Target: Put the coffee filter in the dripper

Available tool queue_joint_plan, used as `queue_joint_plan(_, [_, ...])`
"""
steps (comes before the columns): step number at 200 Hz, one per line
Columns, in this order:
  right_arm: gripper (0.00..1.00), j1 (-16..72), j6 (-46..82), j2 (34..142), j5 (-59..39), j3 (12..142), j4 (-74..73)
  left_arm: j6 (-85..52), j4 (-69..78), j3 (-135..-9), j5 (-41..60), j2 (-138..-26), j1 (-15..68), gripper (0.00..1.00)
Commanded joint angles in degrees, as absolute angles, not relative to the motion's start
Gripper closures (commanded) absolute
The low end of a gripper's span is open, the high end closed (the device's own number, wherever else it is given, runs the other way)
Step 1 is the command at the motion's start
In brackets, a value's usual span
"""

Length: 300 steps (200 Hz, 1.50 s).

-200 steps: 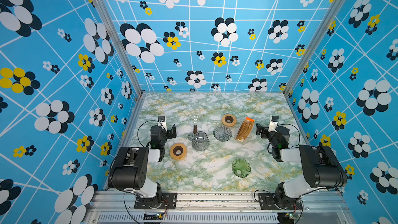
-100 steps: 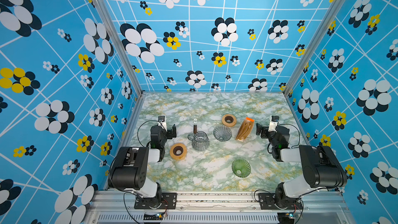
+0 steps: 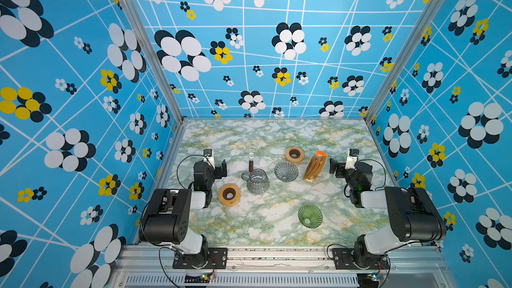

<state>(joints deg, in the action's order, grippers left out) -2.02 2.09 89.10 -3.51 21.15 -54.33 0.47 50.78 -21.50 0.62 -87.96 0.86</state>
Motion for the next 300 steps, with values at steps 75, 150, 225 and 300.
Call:
queue_joint_plan(75, [0.01,-2.4,3.0,89.4,-0.2,18.2,-60.6,0.0,55.4,-19.9,0.0,-88.1,1.3,0.01])
queue_joint_plan(150, [0.01,-2.3,2.8,88.6,-0.9,18.8,-59.2,0.3,54.5,-20.1,-2.3,-87.3,2.3,0.01])
queue_joint_plan(225, [0.01,-2.3,2.4,78.0,-0.9,21.0,-45.8,0.6,36.6,-24.0,-10.2,-74.2,5.7,0.01])
queue_joint_plan(300, [0.01,-0.9,16.4,58.8,-1.0,29.9,-12.0,-16.4,2.6,-37.4,-9.0,-58.1,16.2,0.01])
